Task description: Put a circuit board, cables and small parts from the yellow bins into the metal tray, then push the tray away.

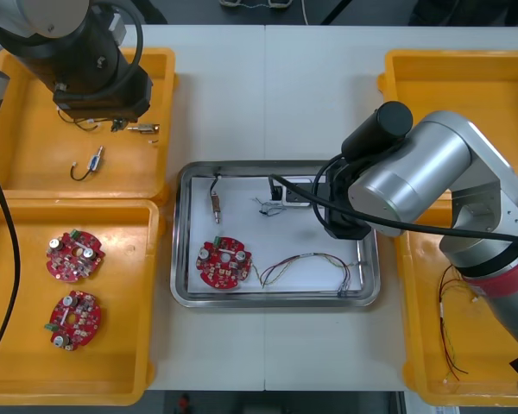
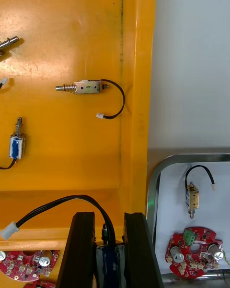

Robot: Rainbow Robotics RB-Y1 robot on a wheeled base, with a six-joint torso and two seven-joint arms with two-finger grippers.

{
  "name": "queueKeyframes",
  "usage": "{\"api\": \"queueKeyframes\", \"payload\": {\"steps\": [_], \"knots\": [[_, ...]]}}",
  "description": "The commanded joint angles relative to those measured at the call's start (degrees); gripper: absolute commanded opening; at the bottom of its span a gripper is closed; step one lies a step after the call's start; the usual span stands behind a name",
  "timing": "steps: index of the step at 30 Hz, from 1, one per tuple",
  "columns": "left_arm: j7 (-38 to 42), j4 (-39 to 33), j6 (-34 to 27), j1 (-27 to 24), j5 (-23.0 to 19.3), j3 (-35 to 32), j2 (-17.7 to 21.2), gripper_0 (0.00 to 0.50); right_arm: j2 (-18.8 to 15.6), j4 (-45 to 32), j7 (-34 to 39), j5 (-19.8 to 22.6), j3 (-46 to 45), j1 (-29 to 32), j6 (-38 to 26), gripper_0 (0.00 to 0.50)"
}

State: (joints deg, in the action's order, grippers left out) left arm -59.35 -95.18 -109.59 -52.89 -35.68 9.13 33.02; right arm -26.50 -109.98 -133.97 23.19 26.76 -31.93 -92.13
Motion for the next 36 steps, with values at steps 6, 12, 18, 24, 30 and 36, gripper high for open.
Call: {"api": "queueKeyframes", "payload": {"steps": [6, 12, 18, 24, 30, 36], "knots": [[6.5, -1.9, -0.4, -1.6, -0.9, -1.7, -0.3, 0.001, 0.1, -8.4, 1.3, 5.6, -10.4, -0.1, -13.3, 0.500], [6.7, -2.1, -0.4, -1.6, -1.7, -1.7, -0.8, 0.002, 0.0, -9.6, 7.6, 10.5, -16.7, -1.9, -17.9, 0.500], [7.5, -2.8, -0.4, -1.6, -1.6, -1.2, -2.7, 0.002, -2.0, -12.0, 16.1, 12.4, -21.0, -2.9, -17.9, 0.500], [9.4, -3.2, -0.4, -1.6, -1.5, 2.7, -4.5, 0.001, -5.9, -14.0, 26.0, 12.9, -24.6, -2.9, -17.9, 0.500], [14.9, -3.2, 2.2, -1.6, -1.0, 7.3, -6.6, 0.003, -8.0, -14.0, 34.6, 12.5, -28.0, -2.5, -17.9, 0.500], [16.5, -3.1, 4.6, -1.6, 1.0, 11.8, -8.9, 0.003, -10.6, -14.0, 41.0, 14.1, -31.7, -0.2, -17.9, 0.500]]}}
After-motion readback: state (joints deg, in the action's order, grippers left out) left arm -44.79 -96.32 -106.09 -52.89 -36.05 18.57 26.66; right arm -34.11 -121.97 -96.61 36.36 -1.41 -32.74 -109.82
